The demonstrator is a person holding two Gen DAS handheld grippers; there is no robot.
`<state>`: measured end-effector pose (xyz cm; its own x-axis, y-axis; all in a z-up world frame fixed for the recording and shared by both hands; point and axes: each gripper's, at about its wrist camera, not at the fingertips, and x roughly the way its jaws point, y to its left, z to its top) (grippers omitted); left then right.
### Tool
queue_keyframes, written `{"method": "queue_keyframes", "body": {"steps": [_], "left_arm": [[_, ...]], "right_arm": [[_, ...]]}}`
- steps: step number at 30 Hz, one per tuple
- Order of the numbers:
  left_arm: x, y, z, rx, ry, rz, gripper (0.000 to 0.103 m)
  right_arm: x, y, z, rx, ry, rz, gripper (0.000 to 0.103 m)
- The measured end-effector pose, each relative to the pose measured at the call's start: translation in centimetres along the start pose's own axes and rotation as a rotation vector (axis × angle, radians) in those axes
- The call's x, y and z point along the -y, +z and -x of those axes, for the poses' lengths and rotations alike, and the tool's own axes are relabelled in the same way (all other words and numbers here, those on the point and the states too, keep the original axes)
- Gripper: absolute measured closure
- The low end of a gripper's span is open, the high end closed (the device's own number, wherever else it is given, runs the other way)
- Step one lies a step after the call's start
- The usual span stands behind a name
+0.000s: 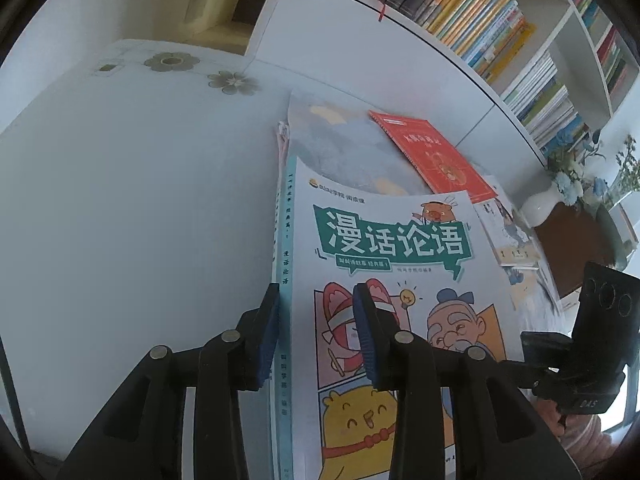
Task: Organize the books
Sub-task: 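Lower the comic toward the table and open the left tool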
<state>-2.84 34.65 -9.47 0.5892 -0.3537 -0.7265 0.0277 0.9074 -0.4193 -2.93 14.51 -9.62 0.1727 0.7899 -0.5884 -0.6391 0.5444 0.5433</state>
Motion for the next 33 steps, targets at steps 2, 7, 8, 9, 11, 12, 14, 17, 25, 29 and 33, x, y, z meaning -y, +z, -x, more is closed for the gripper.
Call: {"method": "queue_keyframes", "body": {"steps": [2, 7, 8, 9, 11, 12, 14, 17, 25, 29, 33], "left_arm": [[0.2, -0.1, 0.0, 0.005, 0.018, -0.018, 0.071], [0.8, -0.3, -0.1, -0.004, 0.103, -0.065, 0.067], [0.8, -0.4, -0.3, -0.006, 0.128, -0.067, 0.067], [0.7, -0.3, -0.6, -0.007, 0.137, -0.065, 0.067], [0.8, -0.4, -0.8, -0.001, 0.149, -0.065, 0.066], [0.9, -0.4, -0.7, 0.000, 0.156, -0.071, 0.066], [1.2, -0.5, -0.7, 0.001, 0.172, -0.086, 0.066], [1.5, -0.6, -0.8, 0.008, 0.194, -0.105, 0.063], [2.4, -0.8, -1.1, 0.024, 0.220, -0.155, 0.060], [2.6, -0.8, -1.2, 0.025, 0.225, -0.165, 0.058], [2.9, -0.9, -1.2, 0.029, 0.238, -0.185, 0.058]], "right_arm": [[0.2, -0.1, -0.2, -0.004, -0.007, 0.001, 0.084], [0.0, -0.5, -0.2, -0.014, -0.029, 0.006, 0.083], [-0.1, -0.6, -0.3, -0.019, -0.041, 0.013, 0.083], [-0.2, -0.6, -0.4, -0.024, -0.048, 0.018, 0.083], [-0.1, -0.5, -0.4, -0.026, -0.051, 0.018, 0.083], [-0.2, -0.5, -0.5, -0.028, -0.055, 0.020, 0.083], [-0.2, -0.3, -0.5, -0.030, -0.062, 0.024, 0.083], [-0.2, -0.4, -0.7, -0.041, -0.077, 0.027, 0.083], [0.4, -0.7, -1.1, -0.087, -0.089, -0.012, 0.080], [0.1, -0.7, -1.2, -0.094, -0.103, -0.011, 0.079], [0.4, -0.5, -0.8, -0.125, -0.181, -0.043, 0.077]]}}
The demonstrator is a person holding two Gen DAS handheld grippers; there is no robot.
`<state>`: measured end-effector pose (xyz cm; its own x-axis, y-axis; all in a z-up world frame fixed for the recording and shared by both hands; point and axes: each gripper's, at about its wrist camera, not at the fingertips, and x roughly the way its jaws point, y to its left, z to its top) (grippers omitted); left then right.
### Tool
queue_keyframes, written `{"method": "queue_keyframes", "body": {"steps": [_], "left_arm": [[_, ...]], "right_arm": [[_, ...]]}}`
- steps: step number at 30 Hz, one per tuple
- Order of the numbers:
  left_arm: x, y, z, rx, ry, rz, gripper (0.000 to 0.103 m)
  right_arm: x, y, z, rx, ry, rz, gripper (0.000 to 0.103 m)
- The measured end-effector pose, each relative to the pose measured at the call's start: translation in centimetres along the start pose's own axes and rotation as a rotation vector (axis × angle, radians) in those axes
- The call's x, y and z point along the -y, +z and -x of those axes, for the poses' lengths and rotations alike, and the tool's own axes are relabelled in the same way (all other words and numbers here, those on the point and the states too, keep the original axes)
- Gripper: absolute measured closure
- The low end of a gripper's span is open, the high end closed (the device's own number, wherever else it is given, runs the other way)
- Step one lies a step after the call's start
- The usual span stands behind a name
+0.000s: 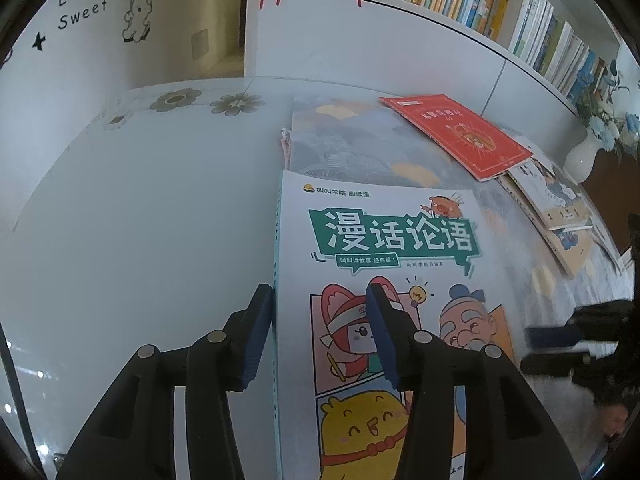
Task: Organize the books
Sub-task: 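Lower the comic toward the table and open the left tool, then set the comic down flat with the right tool and open it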
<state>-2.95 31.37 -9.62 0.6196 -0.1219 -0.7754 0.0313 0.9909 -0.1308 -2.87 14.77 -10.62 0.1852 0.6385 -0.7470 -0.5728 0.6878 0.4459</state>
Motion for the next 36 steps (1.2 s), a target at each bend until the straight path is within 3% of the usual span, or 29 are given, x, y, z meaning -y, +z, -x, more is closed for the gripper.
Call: {"method": "queue_keyframes", "body": {"steps": [2, 7, 12, 17, 25, 36], "left_arm": [[0.2, 0.0, 0.0, 0.004, 0.010, -0.014, 0.057], [0.4, 0.0, 0.1, 0.006, 0.037, -0.035, 0.056], [0.2, 0.0, 0.4, 0.016, 0.100, -0.041, 0.055], [-1.0, 0.1, 0.4, 0.030, 0.110, 0.005, 0.055], [-1.6, 0.1, 0.9, 0.053, 0.108, 0.042, 0.055], [-1.0, 0.1, 0.7, 0.043, 0.114, 0.017, 0.055]], "right_arm": [[0.5, 0.0, 0.6, -0.007, -0.090, -0.024, 0.077], [2.5, -0.1, 0.3, -0.016, 0.028, -0.116, 0.077], [3.1, -0.3, 0.1, 0.031, 0.073, -0.114, 0.077], [4.0, -0.3, -0.3, 0.040, 0.114, -0.140, 0.077], [4.4, -0.3, -0.3, 0.056, 0.145, -0.148, 0.077], [4.5, -0.5, -0.3, 0.071, 0.146, -0.125, 0.076]]}}
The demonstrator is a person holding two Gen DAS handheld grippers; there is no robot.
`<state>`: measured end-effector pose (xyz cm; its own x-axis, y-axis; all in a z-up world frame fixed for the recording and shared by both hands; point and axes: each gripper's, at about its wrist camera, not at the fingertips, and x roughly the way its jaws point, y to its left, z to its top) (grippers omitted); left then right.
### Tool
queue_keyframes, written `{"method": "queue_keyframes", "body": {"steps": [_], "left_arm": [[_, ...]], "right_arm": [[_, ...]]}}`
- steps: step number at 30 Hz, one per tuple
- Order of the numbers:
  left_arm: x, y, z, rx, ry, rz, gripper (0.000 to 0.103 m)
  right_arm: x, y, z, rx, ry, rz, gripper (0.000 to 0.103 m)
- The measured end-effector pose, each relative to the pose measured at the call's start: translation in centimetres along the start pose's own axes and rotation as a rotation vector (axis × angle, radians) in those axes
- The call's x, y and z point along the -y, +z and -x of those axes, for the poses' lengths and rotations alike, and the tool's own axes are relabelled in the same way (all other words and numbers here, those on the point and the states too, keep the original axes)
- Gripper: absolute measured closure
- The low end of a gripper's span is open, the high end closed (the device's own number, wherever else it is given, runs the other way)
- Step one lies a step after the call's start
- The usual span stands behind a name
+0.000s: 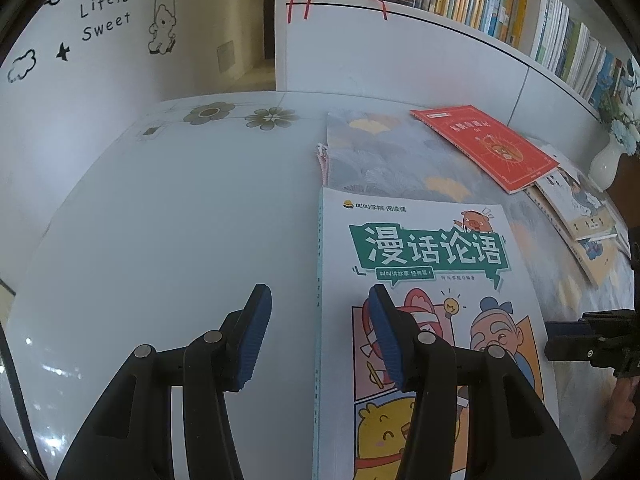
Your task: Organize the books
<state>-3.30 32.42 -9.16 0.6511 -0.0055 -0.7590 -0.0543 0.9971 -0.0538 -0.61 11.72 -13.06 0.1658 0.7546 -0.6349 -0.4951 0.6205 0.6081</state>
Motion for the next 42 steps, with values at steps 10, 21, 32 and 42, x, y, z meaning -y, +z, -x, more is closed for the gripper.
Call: {"method": "queue_keyframes", "body": {"steps": [10, 21, 32, 42], "left_arm": [[0.0, 0.0, -0.1, 0.004, 0.001, 0.001, 0.055], [0.1, 1.0, 2.3, 0.054, -0.008, 0.040, 0.055], [4.2, 2.0, 5.2, 0.083, -0.040, -0.015, 0.055], [9.6, 3.4, 5.9, 0.086, -0.115, -0.048, 0.055]], "right_arm": [[-0.3, 0.1, -0.1, 0.000, 0.005, 0.013, 0.073], [-1.1, 1.6, 4.1, 0.049, -0.014, -0.003, 0.073], [1.5, 0.0, 11.3, 0.121, -0.071, -0.023, 0.073], [7.3, -1.0, 18.0, 0.232, -0.136, -0.112, 0.073]]}}
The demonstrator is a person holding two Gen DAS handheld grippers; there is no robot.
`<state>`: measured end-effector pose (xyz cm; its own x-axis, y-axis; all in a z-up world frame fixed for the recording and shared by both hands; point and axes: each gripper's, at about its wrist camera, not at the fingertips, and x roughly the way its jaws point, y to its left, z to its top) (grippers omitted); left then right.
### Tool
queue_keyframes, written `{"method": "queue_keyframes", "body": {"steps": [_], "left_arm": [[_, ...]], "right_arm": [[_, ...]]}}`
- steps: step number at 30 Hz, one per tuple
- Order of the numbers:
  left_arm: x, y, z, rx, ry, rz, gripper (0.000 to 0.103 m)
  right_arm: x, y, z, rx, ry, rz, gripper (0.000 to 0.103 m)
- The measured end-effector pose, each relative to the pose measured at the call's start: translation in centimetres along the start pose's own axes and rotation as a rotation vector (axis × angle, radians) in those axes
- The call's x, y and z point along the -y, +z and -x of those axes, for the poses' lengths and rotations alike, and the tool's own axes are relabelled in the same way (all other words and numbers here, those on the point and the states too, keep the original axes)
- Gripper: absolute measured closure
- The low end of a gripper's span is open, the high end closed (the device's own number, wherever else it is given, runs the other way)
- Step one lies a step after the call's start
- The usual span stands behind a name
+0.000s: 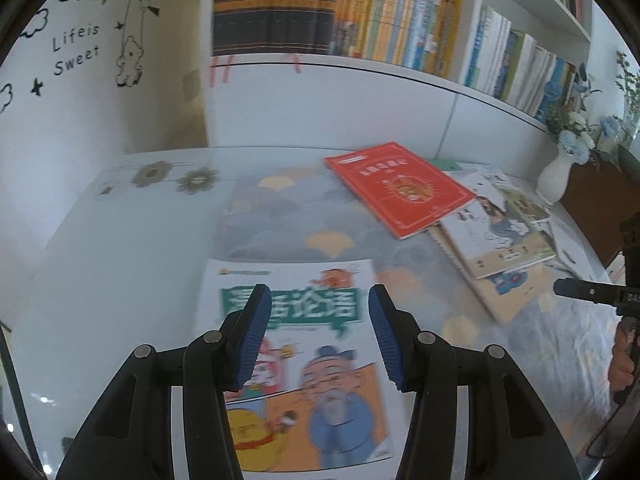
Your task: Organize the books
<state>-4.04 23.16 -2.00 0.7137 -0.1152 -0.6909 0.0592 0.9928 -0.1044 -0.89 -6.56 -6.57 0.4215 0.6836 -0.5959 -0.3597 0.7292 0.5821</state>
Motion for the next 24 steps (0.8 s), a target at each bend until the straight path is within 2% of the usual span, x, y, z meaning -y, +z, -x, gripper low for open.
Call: {"method": "queue_keyframes", "body": {"steps": [11, 19, 24], "left_arm": [[5.5, 0.3, -2.1, -0.017, -0.075, -0.019, 0.055], [6.0, -0.5, -3.2, -0.022, -0.136, 0.040, 0.055], [5.6, -0.8, -3.8, -0.040, -0.148, 0.055, 0.055]], "right_arm": [[4.6, 0.5, 1.1, 0.004, 0.014, -0.092, 0.072], [5.4, 0.9, 1.9, 0.022, -0.006, -0.105, 0.072], [5.6, 0.6, 0.9, -0.009, -0.013, -0.105, 0.072]]}}
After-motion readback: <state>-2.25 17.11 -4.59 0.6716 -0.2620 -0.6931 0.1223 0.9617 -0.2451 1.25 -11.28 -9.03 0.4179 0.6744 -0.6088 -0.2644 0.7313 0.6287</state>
